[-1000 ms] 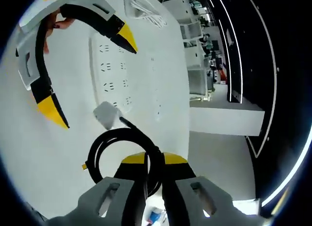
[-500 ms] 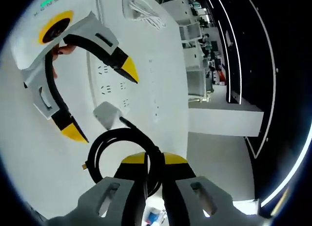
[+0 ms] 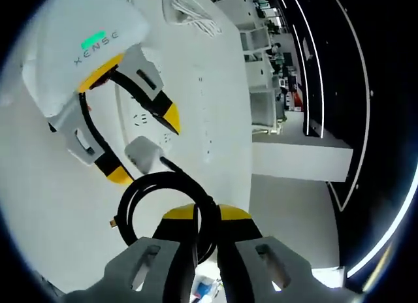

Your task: Straighten the power strip on the desk, plug the charger into it

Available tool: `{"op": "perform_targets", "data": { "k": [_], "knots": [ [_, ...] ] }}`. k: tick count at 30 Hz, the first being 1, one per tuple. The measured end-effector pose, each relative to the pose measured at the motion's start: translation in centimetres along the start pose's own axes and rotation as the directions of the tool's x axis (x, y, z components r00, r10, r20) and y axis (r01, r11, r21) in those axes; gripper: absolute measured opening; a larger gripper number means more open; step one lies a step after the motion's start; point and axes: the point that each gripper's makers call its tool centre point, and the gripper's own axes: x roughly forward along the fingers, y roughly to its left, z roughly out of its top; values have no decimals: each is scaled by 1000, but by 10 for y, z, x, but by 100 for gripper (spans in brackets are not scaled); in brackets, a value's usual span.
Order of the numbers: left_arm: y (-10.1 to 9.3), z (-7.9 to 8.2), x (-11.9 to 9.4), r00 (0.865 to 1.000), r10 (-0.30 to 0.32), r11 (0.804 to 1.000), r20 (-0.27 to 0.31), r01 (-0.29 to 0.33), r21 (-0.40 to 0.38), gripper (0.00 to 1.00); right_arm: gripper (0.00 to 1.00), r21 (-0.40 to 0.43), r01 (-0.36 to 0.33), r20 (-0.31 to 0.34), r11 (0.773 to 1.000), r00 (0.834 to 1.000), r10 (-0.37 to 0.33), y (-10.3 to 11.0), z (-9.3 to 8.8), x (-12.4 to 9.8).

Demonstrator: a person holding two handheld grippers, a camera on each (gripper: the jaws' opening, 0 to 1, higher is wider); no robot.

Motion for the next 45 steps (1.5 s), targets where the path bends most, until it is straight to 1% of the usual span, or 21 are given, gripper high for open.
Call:
{"op": "perform_targets", "data": {
  "k": [2, 5, 8, 9, 10, 13, 15, 17, 20, 21, 22, 25, 27, 33, 36, 38, 39, 40, 42, 44, 45],
  "knots": [
    [0, 1, 3, 1000, -2, 1000, 2, 2, 5, 46, 7, -3, 1, -10, 1000, 1000, -1, 0, 0, 0],
    [0, 1, 8, 1000, -13, 1000, -12, 13, 10, 39, 7, -18, 1, -18, 1000, 1000, -1, 0, 1, 0],
    [-3, 0, 12, 999, -27, 999, -25, 28, 21, 29, 7, -29, 8, -23, 1000, 1000, -8, 0, 2, 0],
    [2, -1, 12, 999, 4, 999, -34, -2, 43, 28, 7, -29, 8, -25, 1000, 1000, -9, -1, 3, 0],
    [-3, -2, 15, 999, -22, 999, -39, 24, 43, 28, 7, -31, 6, -30, 999, 1000, -7, 0, 4, 0],
    [-2, -5, 20, 998, -27, 999, -55, 29, 35, 28, 7, -44, 7, -48, 999, 999, -9, 0, 6, 2],
    [-1, -9, 23, 997, -35, 998, -74, 39, 44, 27, 7, -43, -1, -63, 999, 998, -2, 0, 7, 3],
    [-1, -11, 26, 995, -53, 997, -87, 58, 47, 27, 7, -29, -17, -97, 999, 995, 14, 0, 7, 5],
    [4, -14, 31, 991, -71, 997, -111, 75, 25, 27, 7, -26, -30, -128, 999, 991, 26, -1, 13, 9],
    [6, -16, 31, 991, -76, 997, -113, 79, 25, 27, 7, -1, -37, -144, 999, 989, 36, -1, 14, 10],
    [7, -17, 31, 990, -81, 996, -116, 84, 24, 27, 7, -3, -45, -150, 999, 988, 44, -3, 16, 10],
    [7, -19, 30, 986, -112, 994, -122, 110, -26, 27, 7, 22, -66, -166, 998, 984, 69, -4, 19, 12],
    [7, -21, 29, 982, -138, 990, -131, 133, -43, 27, 8, 31, -83, -175, 996, 981, 87, -3, 20, 14],
    [14, -24, 28, 968, -186, 983, -169, 183, -37, 26, 8, 97, -126, -194, 987, 971, 143, -3, 22, 20],
    [14, -24, 31, 957, -228, 974, -181, 225, -33, 26, 8, 120, -140, -211, 983, 964, 163, -3, 20, 23],
    [14, -23, 34, 950, -260, 966, -172, 256, -41, 26, 8, 139, -147, -230, 979, 957, 176, -5, 18, 25],
    [14, -22, 35, 948, -270, 963, -170, 268, -36, 26, 8, 150, -153, -232, 977, 955, 185, -6, 19, 26],
    [13, -21, 36, 944, -286, 958, -166, 286, -24, 26, 8, 166, -164, -245, 972, 948, 201, -5, 17, 26],
    [15, -20, 38, 937, -300, 954, -179, 298, -36, 26, 8, 174, -169, -243, 970, 947, 208, -8, 18, 28],
    [18, -20, 39, 936, -305, 952, -175, 304, -32, 26, 8, 192, -177, -243, 965, 944, 221, -9, 19, 29],
    [19, -20, 39, 935, -312, 950, -169, 309, -45, 26, 8, 209, -185, -234, 960, 944, 233, -8, 20, 29]
  ]
}}
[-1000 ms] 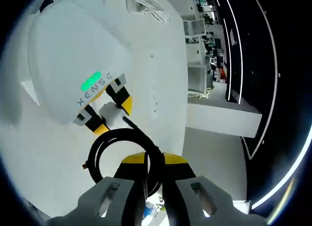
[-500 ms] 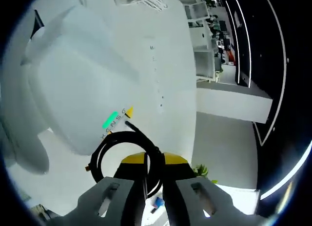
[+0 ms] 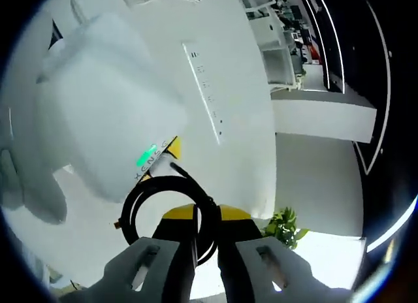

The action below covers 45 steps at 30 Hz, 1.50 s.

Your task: Straighten the power strip on the desk, plug the charger into it

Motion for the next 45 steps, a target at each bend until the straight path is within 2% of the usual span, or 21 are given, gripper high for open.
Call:
{"op": "perform_targets", "data": {
  "k": [5, 12, 22, 25, 32, 34, 35, 36, 38, 42, 45],
  "knots": [
    [2, 1, -2, 1000, -8, 1000, 10, 8, 18, 26, 8, 34, -49, 17, 998, 999, 49, 3, 0, -2],
    [-8, 0, -6, 998, -66, 998, -12, 66, 11, 26, 8, 64, -119, 17, 991, 993, 119, 12, -6, -4],
    [-12, 0, -5, 996, -89, 996, -5, 89, 26, 26, 8, 79, -143, 16, 987, 990, 142, 15, -10, -2],
    [-15, -7, -4, 995, -95, 994, -36, 97, 51, 26, 8, 77, -170, 12, 982, 985, 170, 23, -11, 0],
    [-13, -6, -3, 995, -98, 994, -7, 98, 36, 26, 8, 78, -164, 12, 983, 986, 164, 23, -10, -1],
    [-14, -8, -3, 995, -99, 994, -13, 100, 50, 26, 8, 88, -184, 20, 979, 983, 183, 27, -9, -2],
    [-12, -21, -3, 993, -89, 989, -82, 98, 107, 26, 8, 92, -262, 49, 961, 965, 259, 41, -4, -2],
    [-17, -15, -2, 994, -101, 990, -40, 104, 96, 26, 8, 112, -286, 37, 952, 958, 284, 44, -4, -2],
    [-14, -16, -2, 995, -91, 990, -50, 95, 100, 26, 8, 92, -231, 47, 969, 973, 227, 33, 2, 3],
    [-11, -14, 0, 995, -91, 994, -29, 93, 62, 26, 8, 99, -224, 39, 969, 974, 222, 28, 2, 9],
    [-12, -14, -1, 995, -96, 994, -14, 97, 54, 26, 8, 107, -245, 71, 963, 968, 239, 28, 2, 11]
  ]
}}
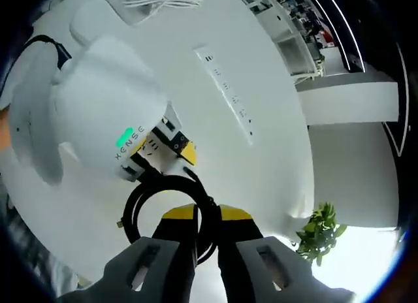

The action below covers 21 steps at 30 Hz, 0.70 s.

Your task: Straighten the power strip on the desk, plug the charger into it

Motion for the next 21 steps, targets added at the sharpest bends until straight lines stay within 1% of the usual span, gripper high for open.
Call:
{"op": "perform_targets", "data": {
  "k": [2, 4, 6, 8, 10, 11, 12, 13, 14, 15, 16, 17, 18, 19, 20, 21],
  "knots": [
    [-1, 0, 0, 1000, -1, 1000, 3, 1, 12, 26, 9, 19, -11, 34, 1000, 999, 10, 1, 0, 0],
    [-1, 0, -1, 1000, 0, 1000, 2, 0, 15, 26, 9, -32, -21, 124, 999, 992, 25, -1, 4, 0],
    [-2, 0, -1, 1000, 0, 1000, -1, 0, 20, 26, 11, -14, -30, 208, 999, 978, 32, -3, 6, -2],
    [-2, 0, 0, 1000, 0, 1000, -3, 0, 28, 26, 13, -38, -49, 282, 998, 958, 58, 0, 6, -6],
    [-3, 0, -1, 1000, -1, 999, -9, 1, 43, 26, 14, -64, -49, 355, 997, 932, 69, 3, 6, -9],
    [-4, 0, 0, 1000, 0, 999, -11, 0, 47, 26, 16, -72, -43, 400, 996, 914, 69, 2, 8, -10],
    [-4, 0, 0, 1000, 3, 998, -14, -2, 55, 26, 17, -56, -46, 439, 997, 896, 66, 2, 8, -11],
    [-4, 0, 0, 1000, 4, 998, -17, -3, 60, 26, 19, -57, -35, 472, 998, 880, 58, 1, 7, -12],
    [-5, 0, -1, 1000, 6, 998, -20, -5, 64, 26, 24, -47, -14, 522, 999, 852, 36, 0, 9, -15],
    [-4, -1, -1, 1000, 8, 998, -21, -6, 66, 26, 27, -53, 6, 577, 999, 816, 25, 1, 12, -17],
    [-4, -1, -2, 1000, 8, 998, -21, -7, 64, 26, 31, -74, 17, 622, 997, 782, 33, 4, 13, -21],
    [-4, -1, -2, 1000, 9, 998, -19, -7, 63, 26, 35, -78, 13, 668, 997, 743, 43, 7, 13, -25],
    [-4, -1, -2, 1000, 9, 998, -17, -8, 63, 26, 37, -57, 7, 696, 998, 717, 35, 6, 13, -27],
    [-4, -1, -2, 1000, 8, 998, -17, -7, 63, 26, 37, -20, -6, 740, 1000, 672, 19, 3, 10, -33],
    [-4, -1, -3, 1000, 8, 998, -17, -7, 64, 26, 37, 1, -26, 771, 1000, 636, 15, 2, 8, -38],
    [-4, -1, -3, 1000, 8, 998, -16, -7, 63, 26, 37, 33, -55, 810, 998, 586, 5, -1, 7, -45]
  ]
}}
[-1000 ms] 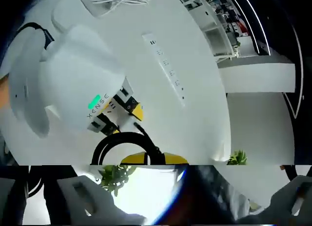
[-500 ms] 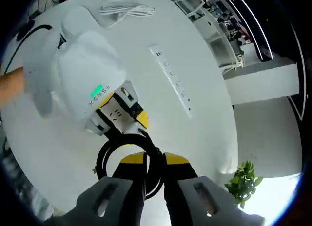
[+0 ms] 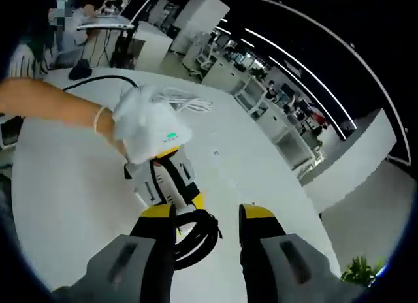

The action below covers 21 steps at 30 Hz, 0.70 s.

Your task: Straighten the power strip on the desk, plug the charger into it

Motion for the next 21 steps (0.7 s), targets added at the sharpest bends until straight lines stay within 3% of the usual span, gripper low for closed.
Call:
{"op": "perform_targets", "data": {
  "k": [1, 2, 4, 6, 7, 8, 9, 10, 12, 14, 16, 18, 21],
  "knots": [
    [0, 0, 0, 1000, -1, 1000, 3, 1, -1, 26, 36, 48, -7, 91, 999, 996, 3, -1, 8, -5],
    [0, 0, 0, 1000, -2, 1000, 4, 2, -2, 26, 36, 75, -25, 191, 997, 982, 11, -1, 17, -12],
    [0, 0, 0, 1000, -1, 1000, 7, 1, 0, 26, 36, 140, -6, 392, 990, 919, -50, -9, 29, -30],
    [-1, 0, -1, 1000, -1, 1000, 11, 1, 1, 26, 32, 186, 67, 479, 980, 865, -150, -28, 25, -45],
    [-1, 0, -1, 1000, -1, 1000, 12, 1, 1, 26, 25, 215, 95, 506, 972, 840, -194, -37, 19, -52],
    [-1, 0, -1, 1000, -1, 1000, 14, 1, 1, 26, 20, 254, 123, 518, 959, 820, -243, -48, 10, -57],
    [-1, 0, -1, 1000, -2, 1000, 16, 2, 0, 26, 17, 301, 145, 508, 943, 812, -287, -57, -2, -58],
    [-1, 0, -1, 1000, -3, 1000, 17, 3, -2, 26, 17, 343, 136, 497, 929, 814, -302, -60, -14, -57],
    [-1, 0, -1, 1000, -4, 1000, 20, 4, -6, 26, 17, 400, 33, 494, 916, 834, -246, -53, -35, -42],
    [-1, 1, -1, 1000, -6, 1000, 24, 6, -8, 26, 19, 386, -12, 435, 922, 884, -170, -41, -62, -19],
    [-1, 1, -1, 1000, -6, 1000, 25, 6, -6, 26, 21, 341, -23, 399, 940, 909, -123, -30, -79, 0],
    [-1, 1, -1, 1000, -6, 1000, 24, 6, -2, 26, 22, 324, -60, 417, 944, 905, -86, -20, -80, 12],
    [0, 1, -1, 1000, -5, 1000, 24, 5, 3, 26, 33, 317, -125, 479, 940, 877, -45, -12, -71, 21]
  ]
}}
